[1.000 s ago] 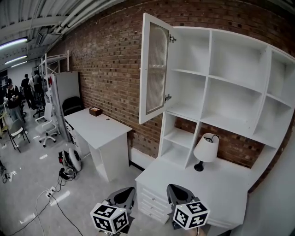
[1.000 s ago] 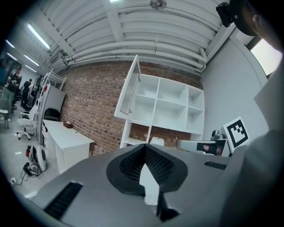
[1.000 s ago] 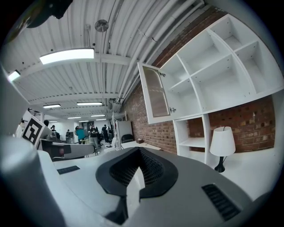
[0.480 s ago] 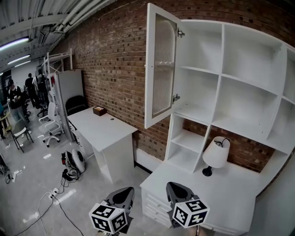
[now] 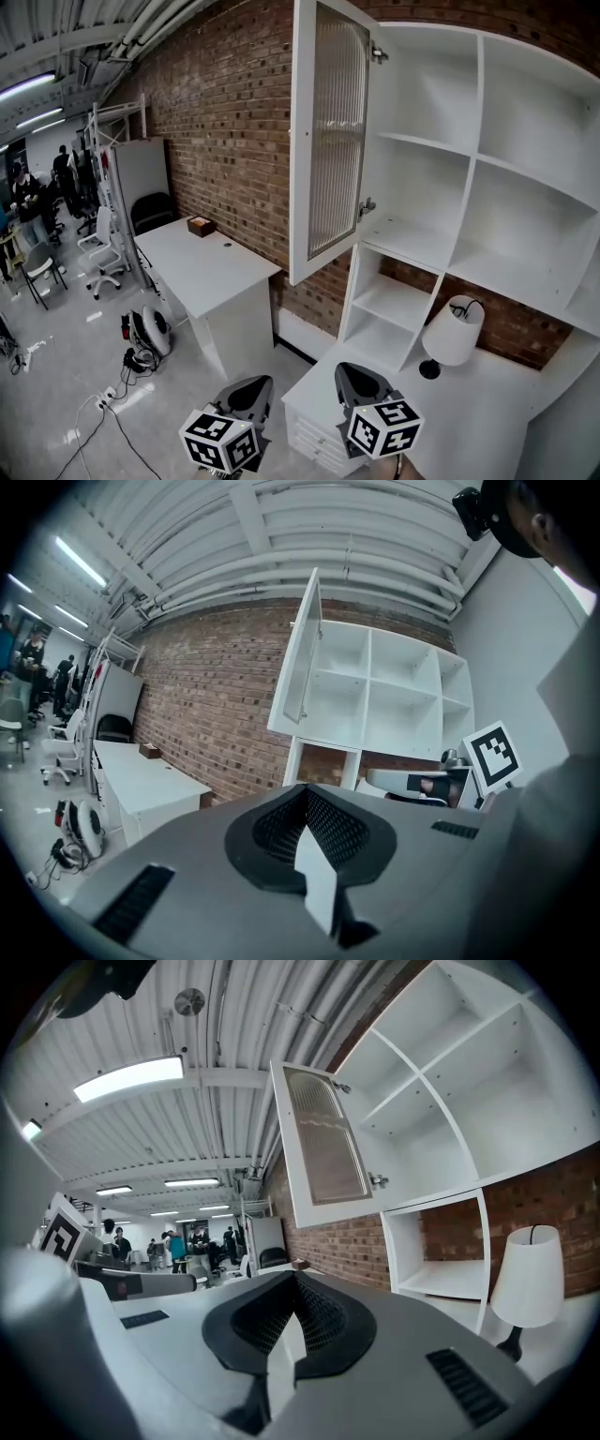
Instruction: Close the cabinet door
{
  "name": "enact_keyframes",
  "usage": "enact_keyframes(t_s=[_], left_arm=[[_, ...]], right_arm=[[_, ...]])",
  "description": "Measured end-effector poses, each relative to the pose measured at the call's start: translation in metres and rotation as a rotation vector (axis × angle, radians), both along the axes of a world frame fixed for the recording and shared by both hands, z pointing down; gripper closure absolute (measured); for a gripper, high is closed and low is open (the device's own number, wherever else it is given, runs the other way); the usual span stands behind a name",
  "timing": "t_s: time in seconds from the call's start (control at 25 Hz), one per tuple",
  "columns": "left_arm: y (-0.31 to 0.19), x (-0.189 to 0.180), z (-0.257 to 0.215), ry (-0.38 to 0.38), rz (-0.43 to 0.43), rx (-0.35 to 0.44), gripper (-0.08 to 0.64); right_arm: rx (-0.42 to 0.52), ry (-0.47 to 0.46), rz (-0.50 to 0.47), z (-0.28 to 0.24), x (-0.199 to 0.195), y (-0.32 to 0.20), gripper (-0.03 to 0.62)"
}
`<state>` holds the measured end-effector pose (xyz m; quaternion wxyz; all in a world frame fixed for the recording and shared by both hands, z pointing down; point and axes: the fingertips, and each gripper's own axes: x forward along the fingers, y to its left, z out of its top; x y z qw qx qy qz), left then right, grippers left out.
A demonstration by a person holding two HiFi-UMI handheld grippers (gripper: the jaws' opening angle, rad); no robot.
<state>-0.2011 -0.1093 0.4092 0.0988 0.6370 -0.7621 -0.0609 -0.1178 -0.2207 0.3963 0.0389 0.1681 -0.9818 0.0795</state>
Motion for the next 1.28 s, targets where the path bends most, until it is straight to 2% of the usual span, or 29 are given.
enact_keyframes(t_s=[0.48, 0.88, 1.0, 1.12, 1.28], left_arm=[[-0.055, -0.035, -0.016, -0.026, -0.038, 0.018, 0.552], [-0.075, -0.058, -0.024, -0.034, 0.003, 0.024, 0.552], [-0.077, -0.068, -0.023, -0.033, 0.029, 0.017, 0.552], [-0.079, -0.083, -0.024, -0.036, 0.058, 0.010, 0.552], [-0.083, -0.104, -0.024, -0.037, 0.107, 0.000, 0.552]], right_arm=[[0.012, -0.013, -0.024, -0.007, -0.036, -0.054, 0.566], [0.031, -0.054, -0.035, -0.026, -0.073, -0.062, 0.558], [0.028, -0.056, -0.023, -0.030, -0.090, -0.064, 0.469], [0.039, -0.059, -0.006, -0.039, -0.114, -0.064, 0.422], [0.058, -0.063, 0.025, -0.052, -0.147, -0.068, 0.399]])
